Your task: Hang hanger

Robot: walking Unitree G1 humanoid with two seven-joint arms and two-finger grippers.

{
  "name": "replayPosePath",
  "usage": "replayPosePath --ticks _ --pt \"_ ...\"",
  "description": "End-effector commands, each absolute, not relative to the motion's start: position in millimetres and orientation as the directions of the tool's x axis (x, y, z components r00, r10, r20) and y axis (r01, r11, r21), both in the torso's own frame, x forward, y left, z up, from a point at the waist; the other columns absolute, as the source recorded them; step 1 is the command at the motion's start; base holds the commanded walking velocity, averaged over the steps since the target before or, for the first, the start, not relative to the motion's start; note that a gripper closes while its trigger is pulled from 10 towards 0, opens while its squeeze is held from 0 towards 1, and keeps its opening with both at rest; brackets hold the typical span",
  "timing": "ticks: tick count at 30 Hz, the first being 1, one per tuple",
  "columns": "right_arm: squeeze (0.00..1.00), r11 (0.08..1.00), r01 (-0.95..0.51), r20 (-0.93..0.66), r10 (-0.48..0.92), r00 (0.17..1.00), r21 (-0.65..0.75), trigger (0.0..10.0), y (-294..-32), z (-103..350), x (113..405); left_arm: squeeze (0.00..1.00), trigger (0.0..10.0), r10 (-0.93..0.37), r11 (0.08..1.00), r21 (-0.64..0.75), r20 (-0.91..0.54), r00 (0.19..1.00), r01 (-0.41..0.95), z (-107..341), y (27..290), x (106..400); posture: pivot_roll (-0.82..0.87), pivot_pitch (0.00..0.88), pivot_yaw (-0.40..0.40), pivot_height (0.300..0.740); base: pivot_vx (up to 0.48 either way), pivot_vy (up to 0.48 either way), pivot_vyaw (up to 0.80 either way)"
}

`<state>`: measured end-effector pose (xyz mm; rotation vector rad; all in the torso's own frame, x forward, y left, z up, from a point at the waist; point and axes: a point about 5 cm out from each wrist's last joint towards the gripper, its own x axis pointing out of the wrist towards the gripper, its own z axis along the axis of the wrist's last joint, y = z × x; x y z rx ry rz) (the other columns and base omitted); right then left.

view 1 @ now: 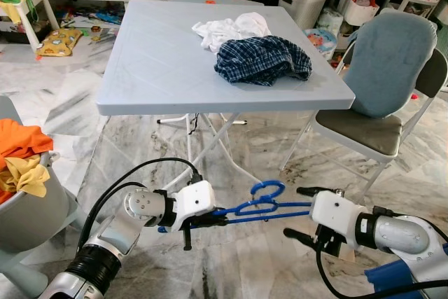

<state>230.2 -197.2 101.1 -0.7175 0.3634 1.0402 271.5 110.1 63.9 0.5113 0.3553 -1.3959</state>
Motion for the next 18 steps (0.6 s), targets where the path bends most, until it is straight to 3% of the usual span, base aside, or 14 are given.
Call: replayPosePath --ticks 1,3,5,7,18 --pt "0.00 0.276 -0.892 -0.618 0.645 0.448 -0.359 10.0 -199 102 233 0.00 10.0 -0.845 0.033 0.175 -0.522 0.121 0.984 68 102 270 0.13 0.000 -0.098 0.740 0.000 0.000 0.00" --pt "0.00 0.259 -0.899 -0.636 0.638 0.434 -0.354 9.7 -199 99 237 0.00 10.0 -0.846 0.014 0.181 -0.522 0.108 0.983 67 101 269 0.13 0.000 -0.096 0.740 0.000 0.000 0.00" --pt "0.00 0.243 -0.907 -0.654 0.631 0.417 -0.344 3.6 -198 97 241 0.00 10.0 -0.845 -0.012 0.187 -0.527 0.090 0.982 67 99 267 0.13 0.000 -0.094 0.740 0.000 0.000 0.00" --pt "0.00 0.215 -0.914 -0.675 0.621 0.399 -0.343 0.1 -197 95 244 0.00 10.0 -0.835 -0.042 0.213 -0.544 0.083 0.976 67 99 268 0.13 0.000 -0.094 0.740 0.000 0.000 0.00" --pt "0.00 0.172 -0.949 -0.775 0.547 0.316 -0.266 0.0 -202 78 249 0.00 10.0 -0.822 -0.082 0.260 -0.564 0.083 0.962 68 99 271 0.13 0.000 -0.097 0.740 0.000 0.000 0.00"
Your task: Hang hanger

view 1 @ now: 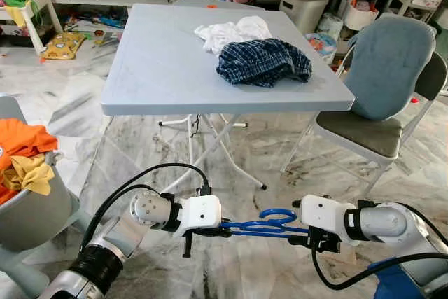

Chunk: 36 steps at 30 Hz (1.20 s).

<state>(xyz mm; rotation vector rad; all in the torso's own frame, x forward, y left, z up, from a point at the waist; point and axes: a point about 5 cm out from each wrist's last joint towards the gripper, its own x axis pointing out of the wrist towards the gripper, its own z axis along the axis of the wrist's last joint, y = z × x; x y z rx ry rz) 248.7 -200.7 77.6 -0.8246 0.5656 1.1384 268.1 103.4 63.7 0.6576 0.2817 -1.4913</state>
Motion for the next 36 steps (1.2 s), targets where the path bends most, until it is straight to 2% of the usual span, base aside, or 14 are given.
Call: replayPosePath --ticks 1,21,36 --pt "0.00 0.166 -0.951 -0.782 0.541 0.310 -0.262 0.0 -203 77 249 0.00 10.0 -0.819 -0.086 0.266 -0.568 0.084 0.960 68 99 271 0.13 0.000 -0.097 0.740 0.000 0.000 0.00" --pt "0.00 0.182 -0.955 -0.811 0.505 0.296 -0.235 0.0 -211 78 251 0.00 10.0 -0.797 -0.104 0.313 -0.594 0.109 0.944 64 103 274 0.13 0.000 -0.104 0.740 0.000 0.000 0.00" --pt "0.00 0.206 -0.958 -0.798 0.534 0.279 -0.197 0.0 -196 66 242 0.00 10.0 -0.819 -0.058 0.341 -0.553 0.151 0.938 63 96 277 0.12 0.000 -0.108 0.740 0.000 0.000 0.00"
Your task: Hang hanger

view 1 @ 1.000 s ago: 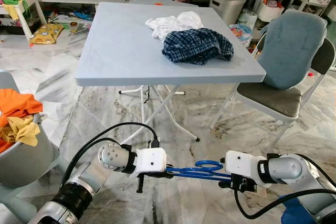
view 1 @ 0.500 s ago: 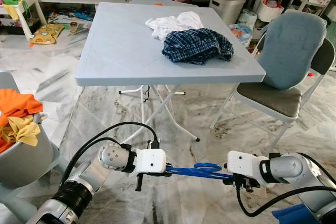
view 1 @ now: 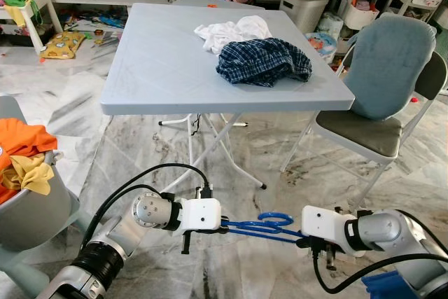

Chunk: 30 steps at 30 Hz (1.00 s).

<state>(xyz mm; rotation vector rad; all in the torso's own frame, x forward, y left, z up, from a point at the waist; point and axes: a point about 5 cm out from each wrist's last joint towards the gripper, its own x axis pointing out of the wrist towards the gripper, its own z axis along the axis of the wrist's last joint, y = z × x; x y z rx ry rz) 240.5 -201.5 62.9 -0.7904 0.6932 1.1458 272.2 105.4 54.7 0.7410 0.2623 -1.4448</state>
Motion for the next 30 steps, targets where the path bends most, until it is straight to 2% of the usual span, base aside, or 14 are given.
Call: replayPosePath --ticks 1,6,7,9,13,15,22,25,28,30 --pt "0.00 0.211 -0.956 -0.796 0.533 0.286 -0.202 0.0 -195 66 243 0.00 10.0 -0.821 -0.058 0.344 -0.550 0.151 0.937 63 95 277 0.12 0.000 -0.108 0.740 0.000 0.000 0.00" --pt "0.00 0.242 -0.944 -0.782 0.533 0.323 -0.225 0.0 -193 67 246 0.00 10.0 -0.827 -0.035 0.320 -0.541 0.152 0.947 61 93 276 0.12 0.000 -0.112 0.740 0.000 0.000 0.00" --pt "0.00 0.250 -0.941 -0.780 0.532 0.330 -0.228 0.0 -194 66 246 1.00 10.0 -0.834 0.002 0.295 -0.527 0.165 0.956 60 93 277 0.12 0.000 -0.113 0.740 0.000 0.000 0.00" --pt "0.00 0.256 -0.938 -0.779 0.528 0.337 -0.233 0.0 -195 66 246 1.00 10.0 -0.846 0.052 0.273 -0.499 0.188 0.961 60 92 278 0.12 0.000 -0.114 0.740 0.000 0.000 0.00" --pt "0.00 0.281 -0.919 -0.781 0.491 0.386 -0.277 0.0 -203 64 250 1.00 10.0 -0.844 0.046 0.302 -0.499 0.199 0.952 57 93 277 0.12 0.000 -0.116 0.740 0.000 0.000 0.00" --pt "0.00 0.312 -0.894 -0.783 0.442 0.437 -0.322 0.0 -210 63 255 1.00 10.0 -0.854 0.076 0.347 -0.462 0.241 0.935 64 92 283 0.12 0.000 -0.118 0.740 0.000 0.000 0.00" --pt "0.00 0.357 -0.847 -0.789 0.341 0.511 -0.395 0.0 -223 59 262 1.00 10.0 -0.870 0.178 0.457 -0.341 0.356 0.872 91 93 300 0.12 0.000 -0.120 0.740 0.000 0.000 0.00" --pt "0.00 0.383 -0.829 -0.788 0.310 0.531 -0.408 0.0 -227 56 263 1.00 10.0 -0.883 0.217 0.424 -0.298 0.362 0.879 98 94 302 0.12 0.000 -0.122 0.740 0.000 0.000 0.00" --pt "0.00 0.445 -0.778 -0.762 0.270 0.589 -0.444 0.0 -233 56 268 1.00 10.0 -0.882 0.314 0.322 -0.248 0.400 0.893 95 97 300 0.13 0.000 -0.123 0.740 0.000 0.000 0.00" --pt "0.00 0.459 -0.769 -0.755 0.269 0.598 -0.446 0.0 -234 56 269 1.00 10.0 -0.877 0.326 0.321 -0.247 0.411 0.889 93 98 299 0.13 0.000 -0.123 0.740 0.000 0.000 0.00"
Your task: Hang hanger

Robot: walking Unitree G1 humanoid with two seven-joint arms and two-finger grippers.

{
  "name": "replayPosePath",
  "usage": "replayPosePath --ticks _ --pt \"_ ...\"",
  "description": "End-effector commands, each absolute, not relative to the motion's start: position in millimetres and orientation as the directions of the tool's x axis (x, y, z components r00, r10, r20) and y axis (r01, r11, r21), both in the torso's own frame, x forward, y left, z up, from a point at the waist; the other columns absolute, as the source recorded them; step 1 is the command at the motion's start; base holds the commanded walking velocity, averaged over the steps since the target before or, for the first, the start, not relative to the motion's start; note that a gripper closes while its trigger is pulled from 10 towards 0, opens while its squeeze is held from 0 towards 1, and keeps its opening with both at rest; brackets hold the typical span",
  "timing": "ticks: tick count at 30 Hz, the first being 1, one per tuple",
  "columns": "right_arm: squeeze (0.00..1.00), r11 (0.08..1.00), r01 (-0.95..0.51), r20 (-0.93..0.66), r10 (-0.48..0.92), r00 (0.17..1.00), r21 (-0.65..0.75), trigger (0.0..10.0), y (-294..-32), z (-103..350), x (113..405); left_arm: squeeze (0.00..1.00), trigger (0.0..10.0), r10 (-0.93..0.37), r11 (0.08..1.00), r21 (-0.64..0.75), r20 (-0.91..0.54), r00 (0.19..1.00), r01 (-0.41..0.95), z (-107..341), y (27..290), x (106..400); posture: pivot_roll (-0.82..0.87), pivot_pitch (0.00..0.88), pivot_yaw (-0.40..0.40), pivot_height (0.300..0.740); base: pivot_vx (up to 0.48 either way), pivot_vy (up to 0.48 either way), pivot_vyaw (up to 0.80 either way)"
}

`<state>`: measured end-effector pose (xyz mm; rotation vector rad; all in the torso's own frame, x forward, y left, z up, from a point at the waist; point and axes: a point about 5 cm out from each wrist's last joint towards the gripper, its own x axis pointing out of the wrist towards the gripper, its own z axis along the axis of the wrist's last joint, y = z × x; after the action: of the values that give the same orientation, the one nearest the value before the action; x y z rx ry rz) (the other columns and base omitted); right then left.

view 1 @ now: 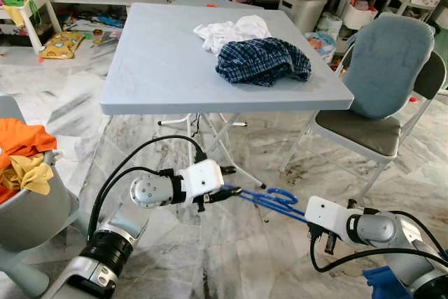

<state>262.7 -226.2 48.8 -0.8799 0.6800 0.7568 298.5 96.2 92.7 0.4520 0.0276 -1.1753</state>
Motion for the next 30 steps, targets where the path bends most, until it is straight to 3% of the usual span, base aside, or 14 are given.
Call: replayPosePath --ticks 1,4,5,6,9,12,16,19,21,28,29,30 --pt "0.00 0.497 -0.744 -0.738 0.266 0.620 -0.446 0.0 -236 57 270 1.00 10.0 -0.859 0.384 0.306 -0.229 0.458 0.871 89 101 299 0.13 0.000 -0.124 0.740 0.000 0.000 0.00" --pt "0.00 0.587 -0.684 -0.695 0.266 0.668 -0.433 0.0 -239 60 273 1.00 10.0 -0.785 0.555 0.277 -0.139 0.604 0.785 90 102 303 0.13 0.000 -0.123 0.740 0.000 0.000 0.00" --pt "0.00 0.587 -0.684 -0.695 0.266 0.668 -0.433 0.0 -239 60 273 1.00 10.0 -0.785 0.555 0.277 -0.139 0.604 0.785 90 102 303 0.13 0.000 -0.123 0.740 0.000 0.000 0.00" --pt "0.00 0.611 -0.663 -0.676 0.266 0.687 -0.433 0.0 -238 62 274 1.00 10.0 -0.752 0.612 0.267 -0.096 0.652 0.745 93 102 305 0.14 0.000 -0.122 0.740 0.000 0.000 0.00" --pt "0.00 0.748 -0.543 -0.581 0.263 0.770 -0.382 0.0 -231 67 280 1.00 10.0 -0.642 0.749 0.180 -0.045 0.766 0.638 96 99 309 0.14 0.000 -0.124 0.740 0.000 0.000 0.00" --pt "0.00 0.813 -0.461 -0.539 0.225 0.812 -0.356 0.0 -230 69 283 1.00 10.0 -0.580 0.799 0.156 -0.054 0.812 0.581 90 101 311 0.14 0.000 -0.127 0.740 0.000 0.000 0.00" --pt "0.00 0.932 -0.300 -0.488 0.169 0.857 -0.204 0.0 -222 64 275 1.00 10.0 -0.469 0.871 0.116 -0.099 0.878 0.478 76 114 309 0.15 0.000 -0.132 0.740 0.000 0.000 0.00" --pt "0.00 0.958 -0.242 -0.460 0.147 0.876 -0.156 0.0 -216 58 264 1.00 10.0 -0.413 0.902 0.087 -0.116 0.903 0.423 72 122 308 0.16 0.000 -0.129 0.740 0.000 0.000 0.00" --pt "0.00 0.991 -0.091 -0.430 0.041 0.902 -0.096 0.0 -212 54 254 1.00 10.0 -0.363 0.923 0.092 -0.120 0.924 0.375 71 129 309 0.15 0.000 -0.121 0.740 0.000 0.000 0.00" --pt "0.00 0.988 0.138 -0.438 -0.097 0.894 0.062 0.0 -203 49 232 1.00 10.0 -0.311 0.941 0.102 -0.114 0.944 0.322 72 134 311 0.12 0.000 -0.106 0.740 0.000 0.000 0.00" --pt "0.00 0.985 0.167 -0.441 -0.126 0.889 0.054 1.3 -204 48 228 1.00 10.0 -0.307 0.942 0.100 -0.120 0.944 0.319 71 134 311 0.12 0.000 -0.103 0.740 0.000 0.000 0.00" --pt "0.00 0.977 0.211 -0.452 -0.172 0.875 0.035 10.0 -207 45 221 0.52 10.0 -0.310 0.943 0.082 -0.137 0.941 0.323 68 133 309 0.11 0.000 -0.099 0.740 0.000 0.000 0.00"
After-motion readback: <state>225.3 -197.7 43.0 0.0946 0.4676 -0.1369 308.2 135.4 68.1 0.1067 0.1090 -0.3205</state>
